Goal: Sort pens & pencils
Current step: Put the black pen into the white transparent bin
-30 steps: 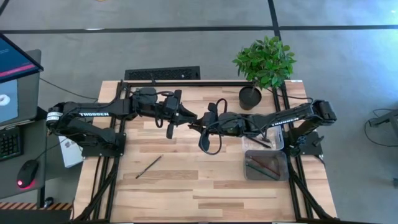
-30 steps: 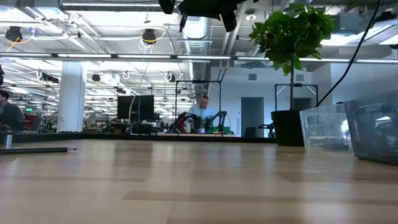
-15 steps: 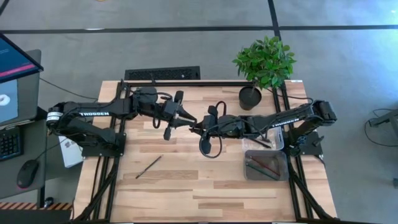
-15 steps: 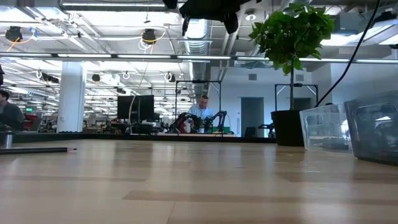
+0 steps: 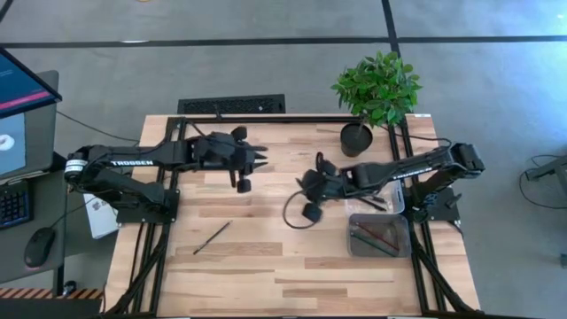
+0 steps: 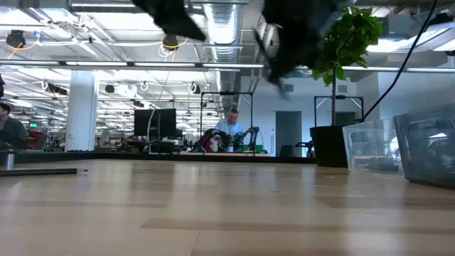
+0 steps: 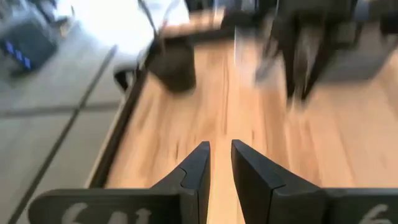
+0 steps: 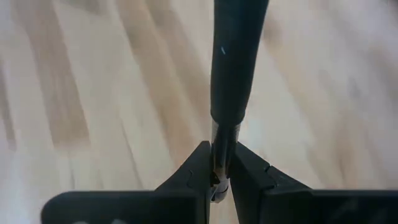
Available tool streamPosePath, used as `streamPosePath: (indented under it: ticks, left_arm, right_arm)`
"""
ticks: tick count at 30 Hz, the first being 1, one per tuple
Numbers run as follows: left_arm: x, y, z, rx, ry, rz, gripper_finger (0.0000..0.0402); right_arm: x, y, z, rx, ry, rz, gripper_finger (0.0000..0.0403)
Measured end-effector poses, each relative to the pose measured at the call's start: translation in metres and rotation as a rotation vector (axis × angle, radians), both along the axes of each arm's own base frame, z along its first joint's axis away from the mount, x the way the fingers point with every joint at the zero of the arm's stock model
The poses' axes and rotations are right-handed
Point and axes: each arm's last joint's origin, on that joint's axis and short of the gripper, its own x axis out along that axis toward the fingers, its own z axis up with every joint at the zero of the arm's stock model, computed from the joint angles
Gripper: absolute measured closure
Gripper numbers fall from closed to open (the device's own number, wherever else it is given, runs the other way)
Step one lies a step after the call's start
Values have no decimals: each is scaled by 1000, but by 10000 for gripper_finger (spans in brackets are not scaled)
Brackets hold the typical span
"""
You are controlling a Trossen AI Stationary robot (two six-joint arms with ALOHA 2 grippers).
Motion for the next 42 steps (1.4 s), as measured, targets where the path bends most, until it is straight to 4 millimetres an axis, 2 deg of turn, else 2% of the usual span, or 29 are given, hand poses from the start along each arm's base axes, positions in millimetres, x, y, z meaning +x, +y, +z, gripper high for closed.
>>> streamPosePath:
  ticks: [4, 7, 10, 14, 19, 33, 42]
  left_arm:
    - [-8, -1, -14, -36, 159, 24, 344]
    - [-12, -1, -19, -50, 216, 46, 344]
    - [-13, -1, -20, -61, 231, 60, 344]
    - [-13, -1, -20, -65, 232, 65, 344]
    - [-13, -1, -20, -63, 232, 65, 344]
    - [-15, -1, -22, -70, 258, 68, 344]
    - [-16, -1, -23, -73, 271, 70, 344]
  right_arm:
    - [-29, 7, 0, 109, 192, -53, 342]
    - [-51, 11, 5, 134, 302, -127, 342]
    - [-72, 12, 10, 111, 398, -187, 342]
    - [-92, 13, 14, 48, 535, -167, 342]
    - [-104, 12, 11, -33, 657, -153, 342]
    - [-122, -16, -47, 7, 835, -211, 336]
    - [-132, -29, -67, 46, 901, -215, 335]
